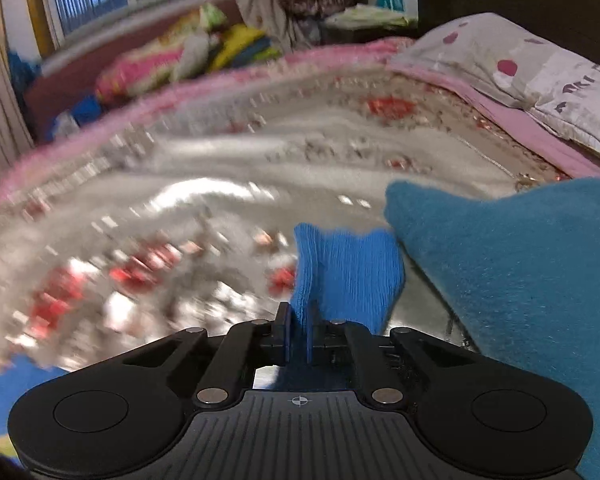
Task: Fold small clothes
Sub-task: 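Reach the right gripper to a sleeve cuff and grasp it, then lift the sleeve with the right gripper and lay it across the chest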
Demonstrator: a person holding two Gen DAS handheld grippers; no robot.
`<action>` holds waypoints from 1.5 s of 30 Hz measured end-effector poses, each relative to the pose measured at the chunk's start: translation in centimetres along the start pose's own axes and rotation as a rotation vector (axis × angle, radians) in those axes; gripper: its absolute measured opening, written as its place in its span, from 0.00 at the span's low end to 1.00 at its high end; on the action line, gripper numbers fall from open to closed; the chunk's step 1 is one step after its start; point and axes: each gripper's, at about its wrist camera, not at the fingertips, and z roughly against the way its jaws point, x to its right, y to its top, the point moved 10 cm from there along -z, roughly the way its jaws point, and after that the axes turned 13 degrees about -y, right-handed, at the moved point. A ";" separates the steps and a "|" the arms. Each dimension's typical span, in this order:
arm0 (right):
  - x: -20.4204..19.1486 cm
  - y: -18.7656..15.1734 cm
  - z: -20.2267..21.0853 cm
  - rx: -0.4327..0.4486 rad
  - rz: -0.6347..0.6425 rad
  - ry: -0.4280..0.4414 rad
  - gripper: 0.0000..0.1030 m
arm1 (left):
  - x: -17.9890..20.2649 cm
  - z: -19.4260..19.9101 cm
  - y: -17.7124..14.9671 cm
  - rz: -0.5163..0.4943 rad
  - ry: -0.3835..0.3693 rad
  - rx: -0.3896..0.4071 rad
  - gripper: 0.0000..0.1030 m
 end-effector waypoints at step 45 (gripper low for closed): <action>-13.8 -6.6 1.5 0.062 0.500 0.032 0.05 | -6.7 6.0 -2.5 0.100 -0.011 0.091 0.45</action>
